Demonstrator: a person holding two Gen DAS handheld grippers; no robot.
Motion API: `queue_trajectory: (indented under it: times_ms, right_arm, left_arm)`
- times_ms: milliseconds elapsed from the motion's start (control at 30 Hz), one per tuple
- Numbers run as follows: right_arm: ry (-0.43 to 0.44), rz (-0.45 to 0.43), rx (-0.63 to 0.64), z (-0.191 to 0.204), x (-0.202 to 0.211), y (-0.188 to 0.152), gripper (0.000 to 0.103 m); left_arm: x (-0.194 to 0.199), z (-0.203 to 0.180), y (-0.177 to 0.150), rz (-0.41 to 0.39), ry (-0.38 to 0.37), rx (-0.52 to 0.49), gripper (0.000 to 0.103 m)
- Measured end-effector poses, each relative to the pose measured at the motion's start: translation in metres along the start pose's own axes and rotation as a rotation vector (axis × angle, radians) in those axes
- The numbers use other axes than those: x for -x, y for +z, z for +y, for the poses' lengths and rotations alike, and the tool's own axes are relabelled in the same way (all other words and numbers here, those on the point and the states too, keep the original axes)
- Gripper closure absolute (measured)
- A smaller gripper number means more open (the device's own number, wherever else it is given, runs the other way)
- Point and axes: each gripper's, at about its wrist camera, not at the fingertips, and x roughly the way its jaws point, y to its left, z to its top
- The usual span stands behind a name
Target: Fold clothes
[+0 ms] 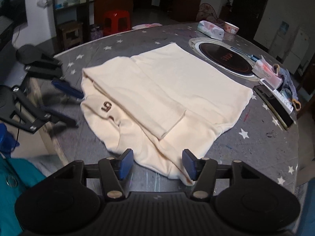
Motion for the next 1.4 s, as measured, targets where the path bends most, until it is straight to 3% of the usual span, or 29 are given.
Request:
queue_trajectory:
  times_ms: [100,200,233,533,700,767,900,967,1067,1400]
  right_arm:
    - [-0.018,0.001,0.057,0.007,0.003,-0.004,0.042]
    - [-0.026,-0.005,0.125,0.016,0.004,-0.008,0.033]
    - [-0.028,-0.007,0.15,0.019,0.003,-0.009,0.031]
    - [-0.041,-0.092,0.284,0.042,-0.017,-0.002,0.03]
    - [-0.062,-0.135,0.324,0.045,-0.035,0.007,0.042]
    - [-0.052,-0.133,0.321,0.042,-0.04,0.011,0.057]
    - [0.031,-0.099,0.21,0.023,-0.045,0.023,0.076]
    - [0.061,-0.095,0.154,0.013,-0.044,0.028,0.083]
    - [0.087,-0.1,0.1,0.002,-0.042,0.034,0.086]
    - [0.119,-0.106,0.0,-0.016,-0.036,0.046,0.09]
  left_arm:
    - [-0.003,-0.004,0.003,-0.024,0.012,-0.017,0.066]
    - [-0.005,0.001,0.009,-0.035,0.027,0.0,0.086]
    - [-0.004,0.005,0.012,-0.042,0.022,0.017,0.087]
    - [-0.018,0.054,0.037,-0.068,-0.013,0.202,0.091]
    - [-0.027,0.066,0.039,-0.057,-0.042,0.249,0.091]
    - [-0.025,0.069,0.036,-0.056,-0.064,0.261,0.091]
    - [-0.016,0.065,0.028,-0.064,-0.053,0.224,0.085]
    - [-0.016,0.062,0.025,-0.062,-0.035,0.195,0.07]
    - [-0.016,0.057,0.021,-0.06,-0.007,0.152,0.056]
    - [-0.016,0.041,0.005,-0.053,0.085,0.007,0.055]
